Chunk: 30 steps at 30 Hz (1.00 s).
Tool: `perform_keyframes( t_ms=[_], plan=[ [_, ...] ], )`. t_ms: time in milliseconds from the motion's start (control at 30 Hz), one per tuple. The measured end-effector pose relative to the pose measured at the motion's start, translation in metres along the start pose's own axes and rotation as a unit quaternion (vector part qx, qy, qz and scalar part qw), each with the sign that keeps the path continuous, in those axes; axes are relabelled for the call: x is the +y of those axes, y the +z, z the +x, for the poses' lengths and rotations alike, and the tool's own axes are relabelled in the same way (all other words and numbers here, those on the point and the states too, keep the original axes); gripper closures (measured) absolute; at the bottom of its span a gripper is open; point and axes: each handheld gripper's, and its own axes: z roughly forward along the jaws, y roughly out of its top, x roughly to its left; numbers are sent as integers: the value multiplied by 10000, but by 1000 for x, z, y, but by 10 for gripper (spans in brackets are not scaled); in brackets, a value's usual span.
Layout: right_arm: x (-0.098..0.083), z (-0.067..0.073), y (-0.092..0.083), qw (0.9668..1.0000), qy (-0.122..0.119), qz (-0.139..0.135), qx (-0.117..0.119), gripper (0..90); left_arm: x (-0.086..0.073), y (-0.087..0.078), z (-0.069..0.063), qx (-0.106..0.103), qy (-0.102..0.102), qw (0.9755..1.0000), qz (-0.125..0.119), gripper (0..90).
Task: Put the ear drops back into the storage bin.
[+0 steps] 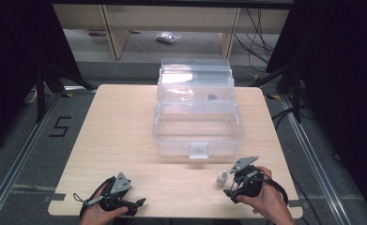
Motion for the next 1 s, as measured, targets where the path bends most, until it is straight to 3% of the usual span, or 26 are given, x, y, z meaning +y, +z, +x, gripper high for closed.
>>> perform_keyframes(
  t_ms=[67, 100, 133, 167, 267, 300, 333, 500, 1000],
  plan=[
    [2, 2, 0, 10000, 82, 23, 24, 226, 0, 0, 0, -3, -51, 10000, -5, 154],
    [3, 0, 0, 10000, -46, 21, 5, 226, 0, 0, 0, 3, 27, 10000, 21, 154],
    [4, 1, 1, 10000, 24, 28, 26, 226, 0, 0, 0, -5, 1, 10000, 0, 154],
    [5, -1, 2, 9999, -139, 19, 19, 227, 0, 0, 0, 2, 13, 10000, 15, 154],
    [9, 1, 3, 9999, 7, 95, 45, 227, 0, 1, 0, 0, -51, 10000, 8, 154],
    [10, -2, 4, 9999, -144, 66, 32, 227, 0, 0, 0, 3, -32, 10000, 4, 154],
    [11, 0, 4, 9999, -56, 123, 56, 227, 0, 0, 0, 0, -41, 10000, 9, 154],
    [18, -2, 11, 9995, -171, 253, 7, 242, 0, 0, 0, -12, -3, 10000, 3, 154],
    [34, -5, 26, 9979, -372, 538, 9, 379, 0, 0, 1, -17, -24, 10000, -6, 154]
  ],
)
